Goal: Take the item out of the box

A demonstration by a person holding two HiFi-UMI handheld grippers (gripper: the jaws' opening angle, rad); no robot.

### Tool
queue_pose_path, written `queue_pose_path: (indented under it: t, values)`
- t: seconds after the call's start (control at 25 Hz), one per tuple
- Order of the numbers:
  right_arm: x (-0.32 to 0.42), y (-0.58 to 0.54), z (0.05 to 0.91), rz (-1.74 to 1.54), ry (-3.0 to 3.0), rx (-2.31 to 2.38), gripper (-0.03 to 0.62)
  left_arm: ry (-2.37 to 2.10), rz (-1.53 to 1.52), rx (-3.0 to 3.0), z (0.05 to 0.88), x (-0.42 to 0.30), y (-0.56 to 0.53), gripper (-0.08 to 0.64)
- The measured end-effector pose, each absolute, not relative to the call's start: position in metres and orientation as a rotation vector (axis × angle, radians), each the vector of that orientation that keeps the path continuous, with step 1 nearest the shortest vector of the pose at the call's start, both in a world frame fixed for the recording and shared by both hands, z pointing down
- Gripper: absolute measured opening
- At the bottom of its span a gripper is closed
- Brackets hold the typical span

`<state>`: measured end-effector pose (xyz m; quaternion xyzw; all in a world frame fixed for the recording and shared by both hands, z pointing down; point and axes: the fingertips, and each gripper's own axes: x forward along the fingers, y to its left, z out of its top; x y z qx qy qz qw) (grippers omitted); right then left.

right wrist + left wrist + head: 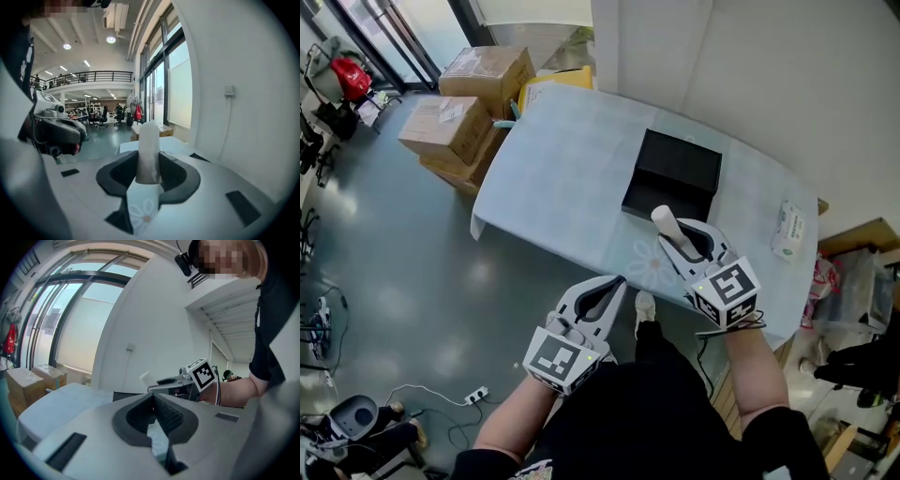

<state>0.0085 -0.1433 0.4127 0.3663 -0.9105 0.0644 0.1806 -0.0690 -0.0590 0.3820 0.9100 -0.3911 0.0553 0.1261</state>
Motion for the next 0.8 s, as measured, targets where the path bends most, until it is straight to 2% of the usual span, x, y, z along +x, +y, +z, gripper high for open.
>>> queue_pose_path:
  t: [0.48,0.8]
  values:
    - [-0.021,-0.055,0.379,0.161,-2.662,1.166,0.14,-1.027,0.08,2.733,0.362,-0.086,-0.008,0.008]
    - [-0.011,-0.021,0.371,0.209,-2.667,1.266,0.141,-0.992,0.082,2.755,0.366,-0.085,0.01,0.008]
